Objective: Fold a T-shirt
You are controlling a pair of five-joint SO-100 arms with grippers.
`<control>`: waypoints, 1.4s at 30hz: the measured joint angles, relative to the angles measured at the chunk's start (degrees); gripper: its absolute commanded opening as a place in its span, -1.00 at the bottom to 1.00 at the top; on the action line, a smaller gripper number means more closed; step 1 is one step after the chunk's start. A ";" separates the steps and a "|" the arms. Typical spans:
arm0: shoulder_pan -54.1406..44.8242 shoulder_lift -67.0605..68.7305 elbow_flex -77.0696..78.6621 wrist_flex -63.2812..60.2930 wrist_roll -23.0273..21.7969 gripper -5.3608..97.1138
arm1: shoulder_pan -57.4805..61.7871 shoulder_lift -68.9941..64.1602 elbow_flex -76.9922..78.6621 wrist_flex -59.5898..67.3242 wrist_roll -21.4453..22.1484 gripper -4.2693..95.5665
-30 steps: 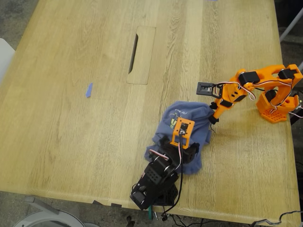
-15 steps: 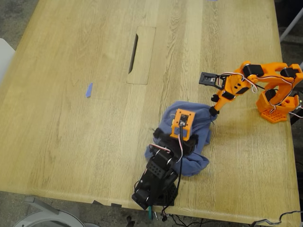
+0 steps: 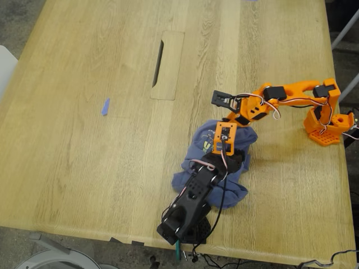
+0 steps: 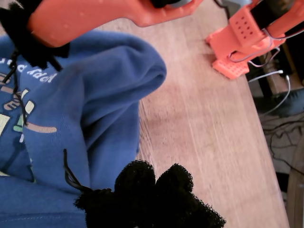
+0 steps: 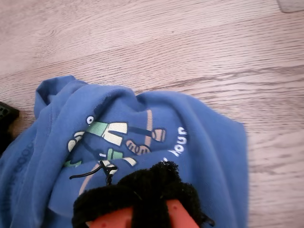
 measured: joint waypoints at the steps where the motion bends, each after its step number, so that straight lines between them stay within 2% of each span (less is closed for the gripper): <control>1: 0.00 0.70 1.58 -0.62 -0.44 -0.90 | -0.53 -0.35 0.53 -1.14 0.00 -0.91; 10: 2.64 8.88 15.29 -2.81 -2.72 -0.89 | -5.80 2.72 17.58 -9.32 2.37 -0.91; 19: -1.14 22.24 22.59 6.42 -3.60 -0.89 | -7.56 10.90 32.52 -13.18 3.08 -0.91; 25: -4.13 27.86 24.87 10.28 -3.60 -0.75 | -7.03 14.94 39.90 -15.73 3.08 -0.91; 42: -32.43 30.06 27.86 21.27 -1.85 -0.70 | -1.14 22.76 53.88 -22.06 3.43 -0.91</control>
